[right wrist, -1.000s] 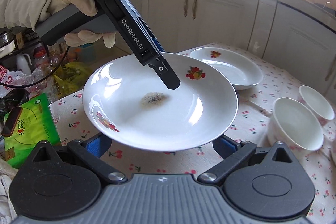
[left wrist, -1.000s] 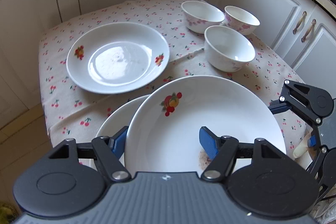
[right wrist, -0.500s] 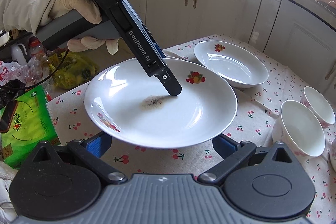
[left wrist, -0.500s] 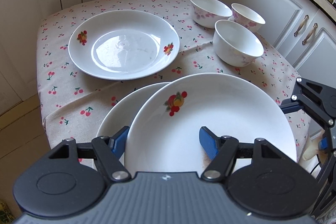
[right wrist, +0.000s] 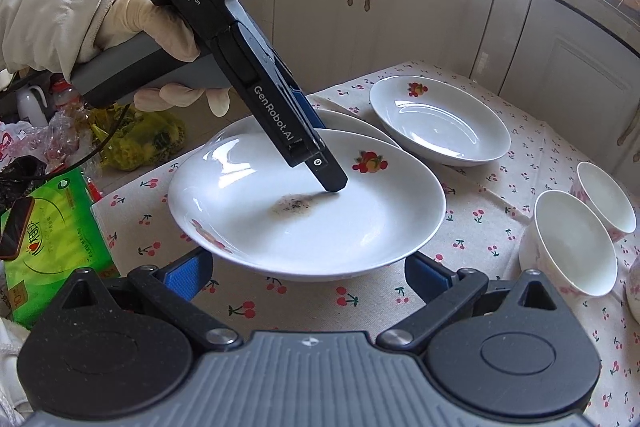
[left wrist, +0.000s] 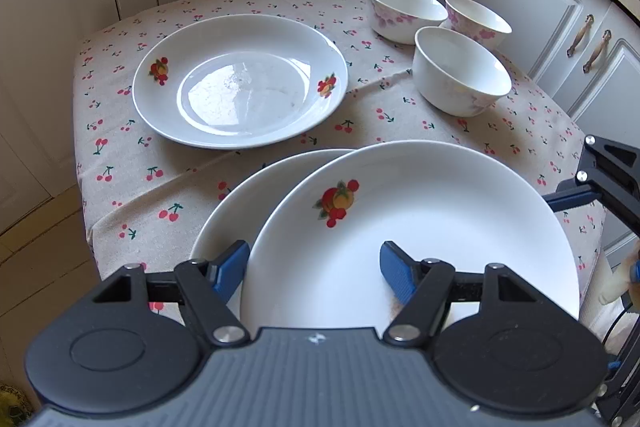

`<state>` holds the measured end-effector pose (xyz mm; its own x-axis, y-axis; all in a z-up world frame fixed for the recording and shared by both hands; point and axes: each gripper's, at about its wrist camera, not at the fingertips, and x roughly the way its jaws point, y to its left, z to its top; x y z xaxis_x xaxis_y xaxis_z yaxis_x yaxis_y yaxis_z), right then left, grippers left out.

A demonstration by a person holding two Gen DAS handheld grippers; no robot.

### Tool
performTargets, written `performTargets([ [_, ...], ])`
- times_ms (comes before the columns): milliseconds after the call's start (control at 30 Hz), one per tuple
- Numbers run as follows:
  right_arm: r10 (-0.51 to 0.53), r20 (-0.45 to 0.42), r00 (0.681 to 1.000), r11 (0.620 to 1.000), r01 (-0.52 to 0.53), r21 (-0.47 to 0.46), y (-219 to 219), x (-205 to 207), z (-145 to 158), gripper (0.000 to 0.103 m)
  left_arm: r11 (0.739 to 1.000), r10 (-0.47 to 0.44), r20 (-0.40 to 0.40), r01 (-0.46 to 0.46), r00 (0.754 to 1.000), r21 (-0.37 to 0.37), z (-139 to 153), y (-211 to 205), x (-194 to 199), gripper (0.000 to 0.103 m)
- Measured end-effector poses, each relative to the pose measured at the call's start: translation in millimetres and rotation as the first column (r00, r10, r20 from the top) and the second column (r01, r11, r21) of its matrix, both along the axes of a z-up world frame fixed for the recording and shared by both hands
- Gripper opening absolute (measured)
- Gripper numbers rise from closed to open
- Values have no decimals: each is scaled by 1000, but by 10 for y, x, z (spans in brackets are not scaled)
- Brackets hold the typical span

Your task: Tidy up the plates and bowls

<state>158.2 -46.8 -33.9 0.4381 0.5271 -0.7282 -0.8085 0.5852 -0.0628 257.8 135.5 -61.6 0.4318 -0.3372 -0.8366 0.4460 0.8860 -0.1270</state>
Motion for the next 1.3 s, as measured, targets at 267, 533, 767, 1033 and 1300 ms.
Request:
performTargets([
  [267,-29,-5,1000,999,28,-17,76,4,-59,103,1000,7,17,-6,1000,-11,24,53,5,72],
  [533,-41,-8,999,999,40,-21,106,6,-82,103,1000,17,37,-17,999,-16,60,90,-25,74],
  [767,-52,-7,999,998,52,-35,151,11,-92,103,1000,20,49,-19,999,-8,75,109,-60,74],
  [1033,-71,-18,997,996,70,-52,217,42,-123,103,999,32,72,-32,997,0,112,149,-121,79],
  [1300,-77,-39,996,996,75,-42,218,77,-138,103,999,46,88,-47,995,12,141,160,-126,81],
])
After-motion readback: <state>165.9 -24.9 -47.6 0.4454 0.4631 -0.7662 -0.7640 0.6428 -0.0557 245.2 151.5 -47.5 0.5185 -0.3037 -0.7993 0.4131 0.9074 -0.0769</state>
